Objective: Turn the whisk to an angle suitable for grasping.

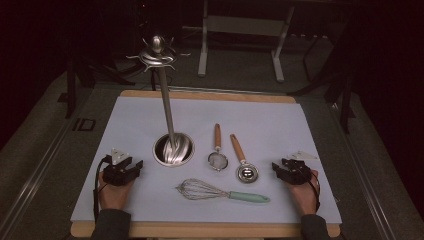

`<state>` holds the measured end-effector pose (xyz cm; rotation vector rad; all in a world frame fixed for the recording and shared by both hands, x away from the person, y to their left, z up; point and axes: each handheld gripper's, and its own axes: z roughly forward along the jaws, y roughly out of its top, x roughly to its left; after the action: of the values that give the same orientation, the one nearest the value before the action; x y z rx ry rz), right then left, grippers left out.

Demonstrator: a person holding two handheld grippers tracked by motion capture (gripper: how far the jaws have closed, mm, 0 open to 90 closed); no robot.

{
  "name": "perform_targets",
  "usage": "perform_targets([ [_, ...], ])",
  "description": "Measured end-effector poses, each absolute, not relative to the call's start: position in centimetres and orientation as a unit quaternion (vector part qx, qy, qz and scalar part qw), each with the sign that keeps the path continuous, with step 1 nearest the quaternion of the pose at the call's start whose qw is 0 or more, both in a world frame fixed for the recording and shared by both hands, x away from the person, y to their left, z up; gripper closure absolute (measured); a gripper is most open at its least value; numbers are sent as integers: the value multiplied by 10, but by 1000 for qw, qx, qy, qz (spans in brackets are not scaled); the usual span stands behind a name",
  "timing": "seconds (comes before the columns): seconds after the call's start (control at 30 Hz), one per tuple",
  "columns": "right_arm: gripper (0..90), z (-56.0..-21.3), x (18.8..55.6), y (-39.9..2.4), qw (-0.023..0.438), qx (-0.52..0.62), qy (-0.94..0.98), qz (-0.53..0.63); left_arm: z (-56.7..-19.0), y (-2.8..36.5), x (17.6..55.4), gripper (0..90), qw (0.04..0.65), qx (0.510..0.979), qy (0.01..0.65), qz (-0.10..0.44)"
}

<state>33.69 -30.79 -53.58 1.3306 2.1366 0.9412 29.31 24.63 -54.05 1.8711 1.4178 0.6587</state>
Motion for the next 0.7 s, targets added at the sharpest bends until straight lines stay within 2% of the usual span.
perform_targets([
  [0.17,534,-532,334,-307,212,478,779,347,-540,244,291,576,352,739,517,252],
  [0.43,515,-524,327,-301,201,465,789,348,-541,243,291,603,354,747,506,247],
  [0.5,545,-522,325,-301,195,463,791,348,-541,240,290,621,349,753,497,253],
  [0.53,593,-520,322,-301,181,461,793,355,-541,239,289,637,347,756,492,255],
  [0.57,593,-520,322,-301,181,461,793,355,-541,238,289,637,345,758,490,257],
  [0.6,642,-519,320,-300,173,457,797,355,-541,238,289,644,344,759,489,258],
  [0.63,642,-519,320,-300,173,457,797,355,-541,238,289,644,346,759,488,257],
  [0.7,711,-517,317,-298,164,451,803,352,-541,239,289,648,347,758,490,254],
])
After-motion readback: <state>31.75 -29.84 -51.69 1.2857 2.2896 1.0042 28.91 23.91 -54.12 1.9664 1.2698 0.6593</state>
